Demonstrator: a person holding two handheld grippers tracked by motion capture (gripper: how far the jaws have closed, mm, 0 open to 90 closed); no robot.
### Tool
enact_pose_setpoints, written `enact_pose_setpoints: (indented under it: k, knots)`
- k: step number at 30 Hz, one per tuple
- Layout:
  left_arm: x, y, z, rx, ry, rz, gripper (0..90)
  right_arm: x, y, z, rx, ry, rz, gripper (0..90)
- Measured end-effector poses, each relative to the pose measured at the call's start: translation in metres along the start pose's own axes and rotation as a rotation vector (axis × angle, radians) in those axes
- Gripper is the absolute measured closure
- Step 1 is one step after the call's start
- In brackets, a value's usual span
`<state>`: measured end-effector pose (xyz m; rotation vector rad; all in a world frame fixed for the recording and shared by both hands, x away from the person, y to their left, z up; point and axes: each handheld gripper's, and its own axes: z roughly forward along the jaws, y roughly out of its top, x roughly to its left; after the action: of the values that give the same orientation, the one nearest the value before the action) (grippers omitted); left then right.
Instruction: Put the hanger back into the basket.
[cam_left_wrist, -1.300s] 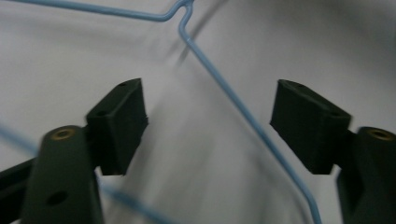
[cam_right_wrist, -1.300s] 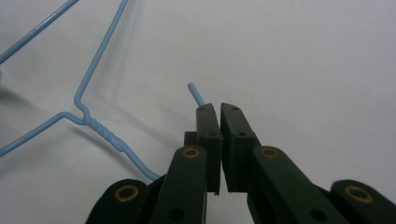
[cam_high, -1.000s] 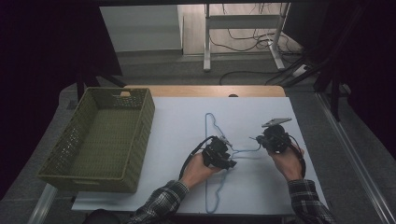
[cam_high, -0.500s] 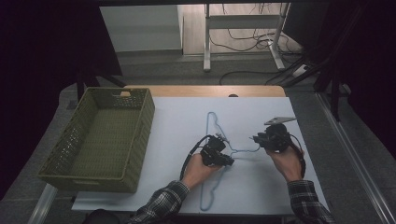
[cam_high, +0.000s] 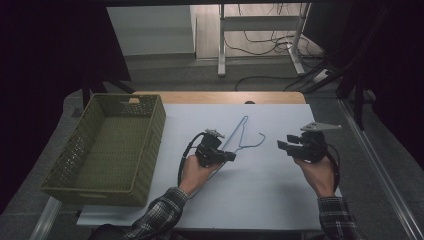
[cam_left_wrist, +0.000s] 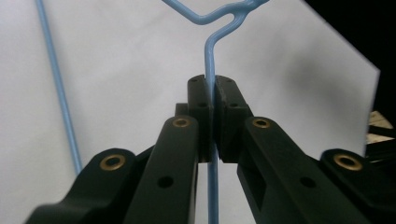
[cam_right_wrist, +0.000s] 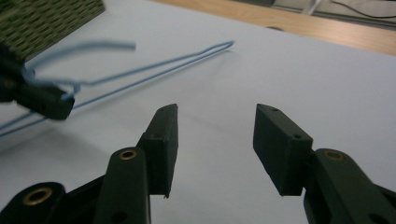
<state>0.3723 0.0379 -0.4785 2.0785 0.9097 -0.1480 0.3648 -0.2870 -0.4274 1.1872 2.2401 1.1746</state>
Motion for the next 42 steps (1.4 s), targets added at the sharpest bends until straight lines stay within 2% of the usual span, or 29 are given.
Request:
enact_pose_setpoints:
  k: [5, 7, 8, 9, 10, 11, 14, 15, 16, 17, 19, 22, 23, 24, 26, 28, 30, 32, 35, 36, 37, 38, 40, 41, 42]
  knots:
    - [0.0, -0.001, -0.016, -0.041, -0.022, 0.002, 87.5, 0.026, 0.003, 0.009, 0.011, 0.1, -0.086, 52.8]
    - [-0.001, -0.002, -0.02, -0.049, -0.031, 0.007, 87.5, 0.041, 0.007, 0.013, 0.005, 0.149, -0.123, 54.1]
    - [-0.001, -0.004, -0.022, -0.061, -0.051, -0.001, 87.5, 0.058, 0.012, 0.016, -0.015, 0.209, -0.158, 55.4]
    - [-0.001, -0.004, -0.022, -0.061, -0.051, -0.001, 87.5, 0.058, 0.012, 0.016, -0.015, 0.209, -0.158, 55.4]
    - [-0.002, -0.004, -0.023, -0.061, -0.059, -0.004, 87.5, 0.075, 0.017, 0.019, -0.041, 0.252, -0.192, 57.2]
    - [-0.003, -0.005, -0.024, -0.067, -0.067, -0.007, 87.5, 0.075, 0.017, 0.019, -0.041, 0.252, -0.192, 57.2]
    - [-0.005, -0.007, -0.023, -0.069, -0.093, -0.013, 87.4, 0.093, 0.023, 0.025, -0.066, 0.279, -0.221, 62.6]
    - [-0.006, -0.008, -0.023, -0.069, -0.106, -0.017, 87.4, 0.096, 0.024, 0.027, -0.07, 0.274, -0.223, 65.7]
    - [-0.007, -0.009, -0.022, -0.067, -0.114, -0.019, 87.4, 0.099, 0.024, 0.032, -0.085, 0.258, -0.229, 74.1]
    - [-0.007, -0.009, -0.022, -0.067, -0.114, -0.019, 87.3, 0.099, 0.024, 0.032, -0.085, 0.258, -0.229, 74.1]
    - [-0.006, -0.011, -0.021, -0.07, -0.123, -0.02, 87.2, 0.099, 0.023, 0.034, -0.092, 0.237, -0.218, 83.2]
    - [-0.007, -0.011, -0.022, -0.068, -0.117, -0.002, 85.9, 0.102, 0.023, 0.034, -0.084, 0.208, -0.234, 84.5]
    - [-0.009, -0.01, -0.024, -0.064, -0.092, 0.02, 83.0, 0.104, 0.024, 0.033, -0.077, 0.194, -0.242, 84.6]
    - [-0.011, -0.008, -0.026, -0.053, -0.064, 0.043, 73.6, 0.106, 0.026, 0.032, -0.062, 0.185, -0.243, 84.6]
    - [-0.017, -0.006, -0.032, -0.027, -0.013, 0.112, 61.8, 0.109, 0.029, 0.03, -0.042, 0.175, -0.217, 84.6]
    - [-0.023, -0.004, -0.037, -0.001, 0.012, 0.164, 51.6, 0.113, 0.033, 0.03, -0.014, 0.156, -0.211, 84.6]
    - [-0.027, -0.003, -0.04, 0.015, 0.034, 0.198, 43.9, 0.119, 0.036, 0.03, 0.019, 0.128, -0.216, 84.6]
    - [-0.029, -0.001, -0.043, 0.038, 0.037, 0.217, 41.9, 0.124, 0.039, 0.031, 0.039, 0.118, -0.207, 84.6]
    - [-0.033, 0.002, -0.041, 0.076, 0.06, 0.239, 45.0, 0.127, 0.041, 0.033, 0.057, 0.11, -0.2, 84.6]
    - [-0.033, 0.002, -0.04, 0.092, 0.072, 0.244, 53.0, 0.129, 0.042, 0.035, 0.068, 0.104, -0.196, 84.6]
    - [-0.035, 0.003, -0.039, 0.106, 0.087, 0.243, 53.0, 0.129, 0.042, 0.035, 0.068, 0.104, -0.196, 84.6]
    - [-0.037, 0.005, -0.036, 0.139, 0.107, 0.246, 60.3, 0.131, 0.043, 0.036, 0.074, 0.105, -0.198, 84.6]
    - [-0.038, 0.006, -0.035, 0.152, 0.108, 0.248, 63.2, 0.132, 0.044, 0.037, 0.074, 0.108, -0.195, 84.6]
    - [-0.039, 0.006, -0.032, 0.153, 0.108, 0.224, 66.8, 0.132, 0.044, 0.037, 0.074, 0.11, -0.195, 84.6]
    - [-0.039, 0.007, -0.032, 0.165, 0.115, 0.226, 73.7, 0.134, 0.044, 0.037, 0.074, 0.115, -0.19, 84.6]
